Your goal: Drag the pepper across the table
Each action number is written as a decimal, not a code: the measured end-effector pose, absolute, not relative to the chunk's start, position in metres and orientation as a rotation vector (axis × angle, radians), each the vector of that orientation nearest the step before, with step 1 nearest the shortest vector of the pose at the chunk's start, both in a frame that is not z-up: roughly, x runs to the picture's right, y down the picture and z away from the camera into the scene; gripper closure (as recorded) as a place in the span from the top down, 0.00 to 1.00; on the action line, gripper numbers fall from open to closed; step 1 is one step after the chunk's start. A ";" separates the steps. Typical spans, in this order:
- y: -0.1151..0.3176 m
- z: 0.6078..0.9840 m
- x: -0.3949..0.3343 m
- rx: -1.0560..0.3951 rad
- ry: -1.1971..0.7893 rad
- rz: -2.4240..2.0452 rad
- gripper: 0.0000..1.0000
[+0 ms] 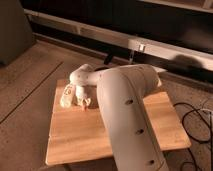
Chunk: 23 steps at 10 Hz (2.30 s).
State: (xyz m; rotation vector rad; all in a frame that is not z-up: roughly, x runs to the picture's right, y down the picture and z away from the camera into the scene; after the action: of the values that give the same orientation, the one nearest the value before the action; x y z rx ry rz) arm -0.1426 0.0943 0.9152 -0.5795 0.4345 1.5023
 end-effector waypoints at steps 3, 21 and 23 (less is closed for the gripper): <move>0.102 0.905 -0.153 -0.576 0.420 1.490 0.00; 0.166 0.872 -0.304 -0.554 0.377 1.180 0.00; 0.171 0.875 -0.320 -0.547 0.390 1.131 0.00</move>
State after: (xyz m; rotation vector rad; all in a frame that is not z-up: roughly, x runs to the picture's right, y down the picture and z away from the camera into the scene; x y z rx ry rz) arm -0.3202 0.1707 0.8745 -0.5466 0.3902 1.1308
